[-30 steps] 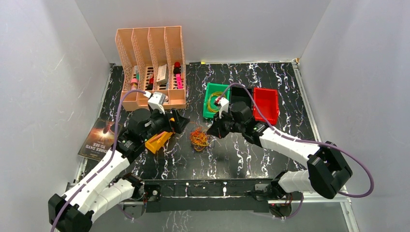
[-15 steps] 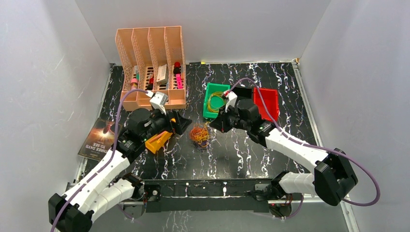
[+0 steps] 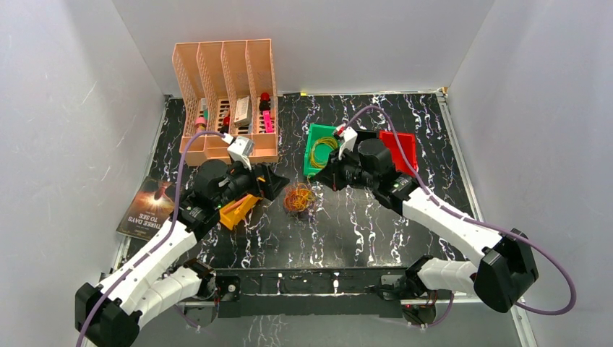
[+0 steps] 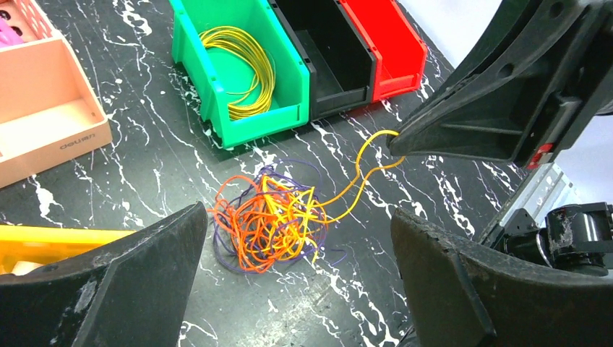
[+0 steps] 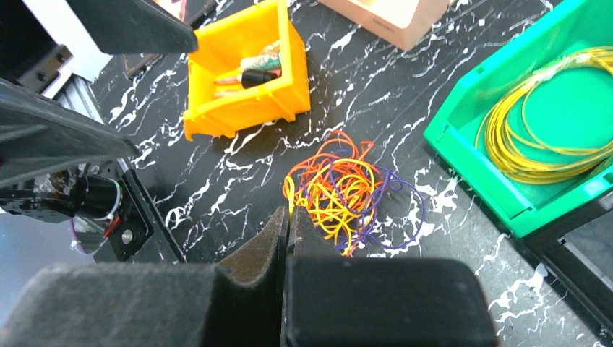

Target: Untangle the cables

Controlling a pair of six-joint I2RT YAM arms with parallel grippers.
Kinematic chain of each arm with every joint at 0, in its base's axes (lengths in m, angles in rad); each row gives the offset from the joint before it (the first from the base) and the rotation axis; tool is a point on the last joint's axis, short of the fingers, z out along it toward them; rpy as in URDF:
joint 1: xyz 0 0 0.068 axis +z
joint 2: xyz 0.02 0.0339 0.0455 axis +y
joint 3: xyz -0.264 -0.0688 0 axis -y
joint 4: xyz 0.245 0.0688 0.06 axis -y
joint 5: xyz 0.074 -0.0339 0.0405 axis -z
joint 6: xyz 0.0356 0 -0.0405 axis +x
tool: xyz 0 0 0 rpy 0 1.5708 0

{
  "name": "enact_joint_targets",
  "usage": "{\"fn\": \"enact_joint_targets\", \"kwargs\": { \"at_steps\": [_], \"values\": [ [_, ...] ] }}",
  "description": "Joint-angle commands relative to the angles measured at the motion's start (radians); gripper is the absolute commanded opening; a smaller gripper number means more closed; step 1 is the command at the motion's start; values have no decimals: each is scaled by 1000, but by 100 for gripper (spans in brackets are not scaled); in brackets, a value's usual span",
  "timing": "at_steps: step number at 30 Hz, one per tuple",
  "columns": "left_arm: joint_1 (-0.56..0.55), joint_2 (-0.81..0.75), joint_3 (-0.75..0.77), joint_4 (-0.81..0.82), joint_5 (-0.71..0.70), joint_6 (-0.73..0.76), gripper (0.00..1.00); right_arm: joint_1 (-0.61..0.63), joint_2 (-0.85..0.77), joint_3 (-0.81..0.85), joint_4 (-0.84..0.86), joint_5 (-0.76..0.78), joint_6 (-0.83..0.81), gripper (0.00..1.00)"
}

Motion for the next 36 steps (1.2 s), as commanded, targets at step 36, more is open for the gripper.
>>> {"fn": "enact_joint_targets", "kwargs": {
  "at_steps": [36],
  "values": [
    [-4, 27, -229, 627, 194, -60, 98, 45, 82, 263, 98, -233, 264, 0]
  ]
}}
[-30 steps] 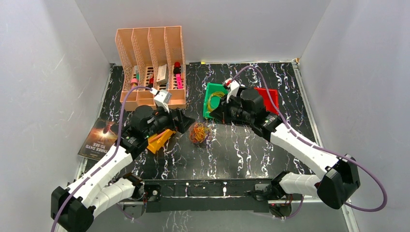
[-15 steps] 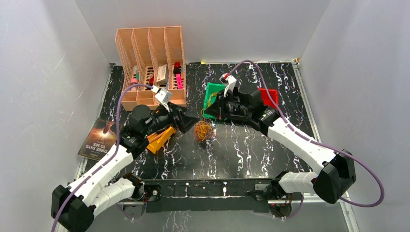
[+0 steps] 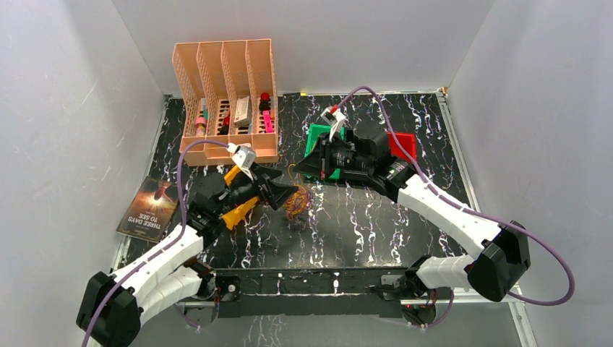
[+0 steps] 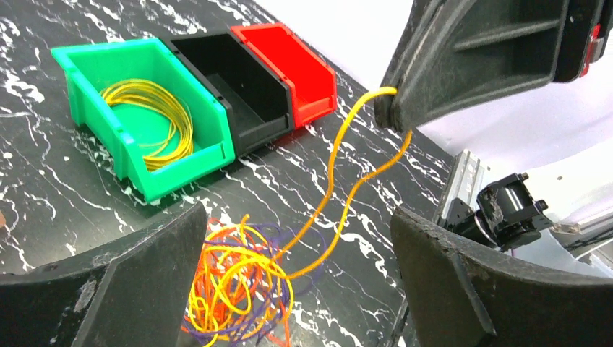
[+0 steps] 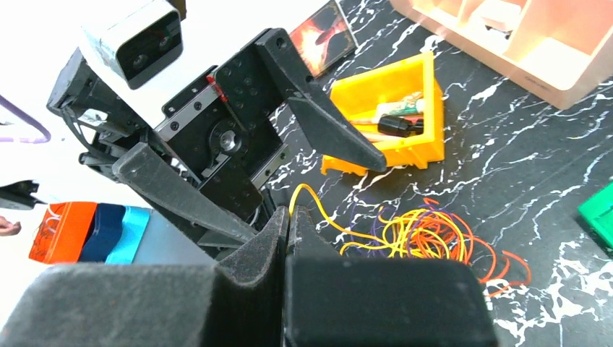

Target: Untangle the cables

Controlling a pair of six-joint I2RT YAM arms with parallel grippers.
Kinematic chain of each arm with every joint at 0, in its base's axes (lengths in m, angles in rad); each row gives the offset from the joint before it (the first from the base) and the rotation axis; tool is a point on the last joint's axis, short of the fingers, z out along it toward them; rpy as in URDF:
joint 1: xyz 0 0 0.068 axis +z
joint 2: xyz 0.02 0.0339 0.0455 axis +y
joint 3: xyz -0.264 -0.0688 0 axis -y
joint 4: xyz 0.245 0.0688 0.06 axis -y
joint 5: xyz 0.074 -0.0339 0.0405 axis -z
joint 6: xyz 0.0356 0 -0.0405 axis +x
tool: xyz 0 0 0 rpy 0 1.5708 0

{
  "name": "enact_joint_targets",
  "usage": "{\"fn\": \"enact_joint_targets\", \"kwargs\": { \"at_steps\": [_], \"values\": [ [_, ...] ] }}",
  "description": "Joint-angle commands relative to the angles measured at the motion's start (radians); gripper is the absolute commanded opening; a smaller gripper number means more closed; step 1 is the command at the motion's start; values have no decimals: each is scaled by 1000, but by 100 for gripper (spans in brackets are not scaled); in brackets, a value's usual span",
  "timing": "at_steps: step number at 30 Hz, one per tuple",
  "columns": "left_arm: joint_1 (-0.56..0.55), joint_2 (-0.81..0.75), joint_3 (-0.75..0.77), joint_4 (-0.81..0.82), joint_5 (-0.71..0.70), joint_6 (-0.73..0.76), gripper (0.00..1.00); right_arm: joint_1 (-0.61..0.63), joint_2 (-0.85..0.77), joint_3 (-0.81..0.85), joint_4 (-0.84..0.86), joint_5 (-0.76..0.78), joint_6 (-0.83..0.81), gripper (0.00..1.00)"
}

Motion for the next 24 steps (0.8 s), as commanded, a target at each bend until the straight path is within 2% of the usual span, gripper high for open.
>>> {"fn": "enact_joint_targets", "kwargs": {
  "at_steps": [1, 6, 11, 18, 24],
  "values": [
    [-4, 1, -32, 167, -21, 5, 98, 14, 5, 17, 93, -24, 28, 0],
    [-6, 96, -72, 308, 5, -22, 98, 14, 16, -45, 132, -3, 66, 0],
    [-26, 169, -93, 369, 7, -39, 96, 14, 26, -68, 174, -2, 99, 0],
    [-66, 262, -95, 389, -14, -26, 83, 14, 20, -64, 192, 4, 115, 0],
    [-78, 274, -137, 393, -48, -24, 78, 14, -10, -65, 171, 52, 101, 0]
  ]
}}
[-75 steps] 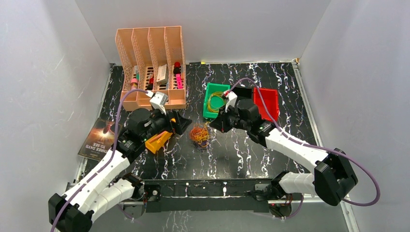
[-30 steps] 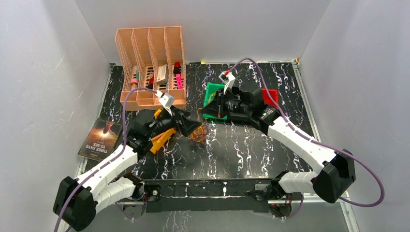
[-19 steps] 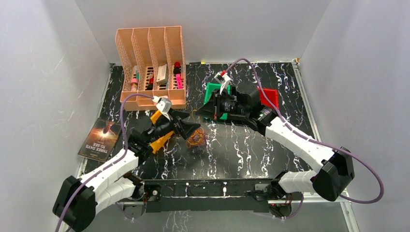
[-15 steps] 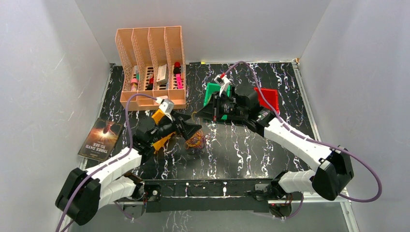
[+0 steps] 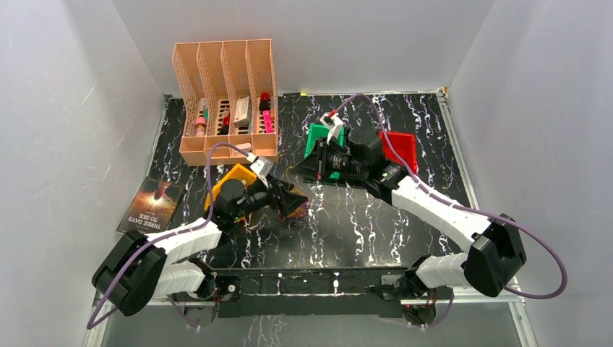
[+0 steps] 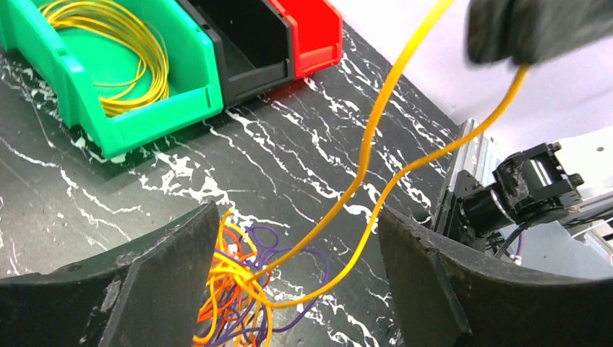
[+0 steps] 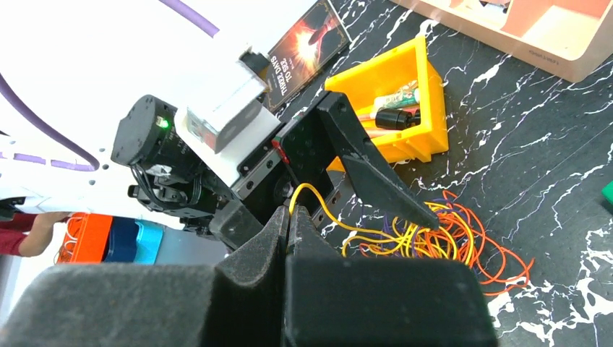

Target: Untangle the cables

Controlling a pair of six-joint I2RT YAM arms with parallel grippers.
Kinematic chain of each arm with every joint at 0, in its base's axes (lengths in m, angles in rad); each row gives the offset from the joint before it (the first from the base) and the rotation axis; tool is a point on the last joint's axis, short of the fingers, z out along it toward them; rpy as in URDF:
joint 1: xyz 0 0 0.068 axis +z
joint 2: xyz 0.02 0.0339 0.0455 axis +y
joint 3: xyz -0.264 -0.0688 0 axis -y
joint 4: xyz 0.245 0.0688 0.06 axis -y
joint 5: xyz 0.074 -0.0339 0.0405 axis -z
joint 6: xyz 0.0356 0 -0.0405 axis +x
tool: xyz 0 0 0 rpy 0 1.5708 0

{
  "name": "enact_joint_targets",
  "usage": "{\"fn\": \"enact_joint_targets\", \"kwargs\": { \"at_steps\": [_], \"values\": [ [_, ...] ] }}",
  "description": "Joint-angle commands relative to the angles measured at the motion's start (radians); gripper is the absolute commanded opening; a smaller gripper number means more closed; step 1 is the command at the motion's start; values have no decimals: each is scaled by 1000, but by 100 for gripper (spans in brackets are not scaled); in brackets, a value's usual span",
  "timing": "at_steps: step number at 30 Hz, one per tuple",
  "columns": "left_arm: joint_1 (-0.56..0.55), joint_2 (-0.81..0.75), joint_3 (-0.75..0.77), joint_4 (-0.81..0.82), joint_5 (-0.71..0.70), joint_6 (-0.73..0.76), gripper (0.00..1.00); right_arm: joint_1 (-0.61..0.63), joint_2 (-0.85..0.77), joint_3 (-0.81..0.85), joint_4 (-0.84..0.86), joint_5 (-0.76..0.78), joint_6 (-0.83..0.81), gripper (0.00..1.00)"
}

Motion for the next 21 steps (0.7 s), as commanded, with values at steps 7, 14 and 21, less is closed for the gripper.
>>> {"fn": "enact_joint_targets", "kwargs": {
  "at_steps": [7, 14, 21],
  "values": [
    [-12, 75, -33, 66, -92, -3, 65, 0, -87, 22, 78, 19, 3, 0],
    [-13, 159, -37, 66, -96, -28, 63, 0, -157, 66, 52, 39, -31, 0],
    [-13, 186, -62, 56, -132, -22, 68, 0, -214, 183, -49, 109, -126, 0]
  ]
}}
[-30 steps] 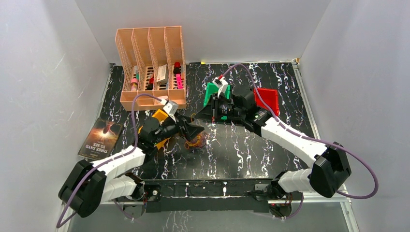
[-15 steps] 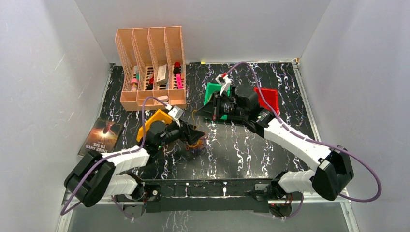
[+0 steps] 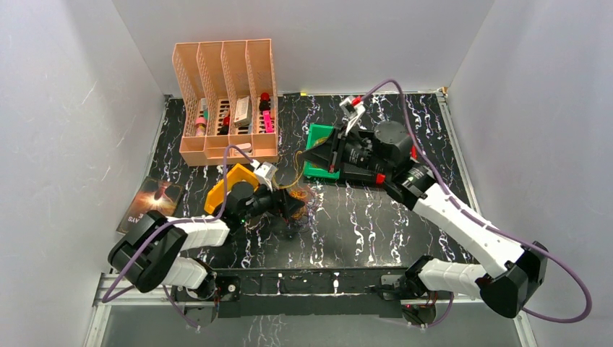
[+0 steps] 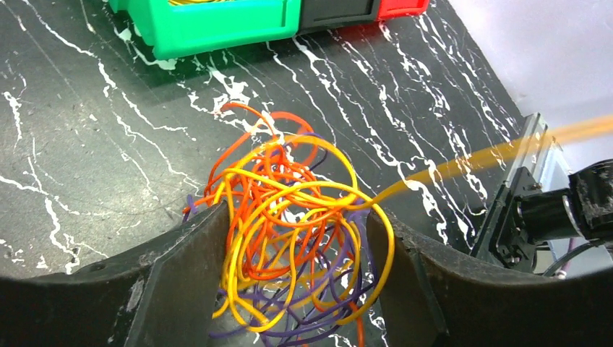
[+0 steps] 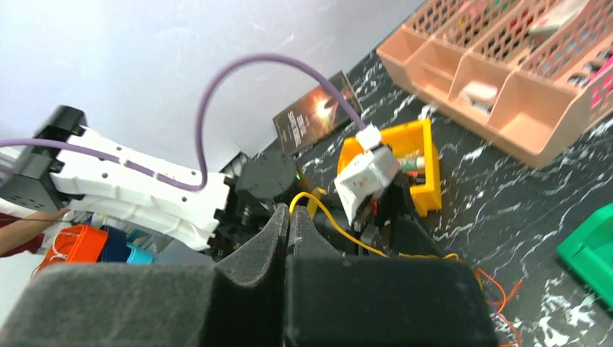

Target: Untangle the cables

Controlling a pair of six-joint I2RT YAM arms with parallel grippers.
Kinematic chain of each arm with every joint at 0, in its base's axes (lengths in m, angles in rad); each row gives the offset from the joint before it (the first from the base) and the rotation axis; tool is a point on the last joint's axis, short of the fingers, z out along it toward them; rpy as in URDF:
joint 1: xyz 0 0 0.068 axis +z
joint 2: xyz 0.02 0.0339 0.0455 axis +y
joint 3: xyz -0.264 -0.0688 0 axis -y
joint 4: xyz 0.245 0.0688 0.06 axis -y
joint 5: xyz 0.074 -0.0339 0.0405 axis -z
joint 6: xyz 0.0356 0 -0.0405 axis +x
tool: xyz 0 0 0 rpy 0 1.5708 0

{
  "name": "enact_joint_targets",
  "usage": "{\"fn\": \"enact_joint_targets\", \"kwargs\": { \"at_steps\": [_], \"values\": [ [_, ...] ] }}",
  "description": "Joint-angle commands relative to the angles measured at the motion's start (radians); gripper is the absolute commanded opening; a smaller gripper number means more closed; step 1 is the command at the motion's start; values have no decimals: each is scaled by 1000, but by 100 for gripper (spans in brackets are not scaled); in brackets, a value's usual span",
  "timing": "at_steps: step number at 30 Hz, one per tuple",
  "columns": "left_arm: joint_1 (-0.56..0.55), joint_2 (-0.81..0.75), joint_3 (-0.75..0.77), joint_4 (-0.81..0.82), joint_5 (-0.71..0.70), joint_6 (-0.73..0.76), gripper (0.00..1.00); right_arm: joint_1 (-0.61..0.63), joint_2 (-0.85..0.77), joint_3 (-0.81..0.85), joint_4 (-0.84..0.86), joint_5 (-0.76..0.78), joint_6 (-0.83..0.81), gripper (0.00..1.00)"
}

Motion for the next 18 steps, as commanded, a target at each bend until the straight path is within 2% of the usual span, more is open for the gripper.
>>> {"fn": "enact_joint_targets", "kwargs": {
  "at_steps": [1, 7, 18],
  "values": [
    [-5, 28, -21, 33, -32, 13, 68, 0, -52, 148, -19, 61, -88, 0],
    [-7, 81, -37, 28, -52, 7, 69, 0, -40, 274, -97, 110, -162, 0],
    [-10, 93, -62, 23, -82, -7, 70, 0, -26, 433, -185, 298, -291, 0]
  ]
}}
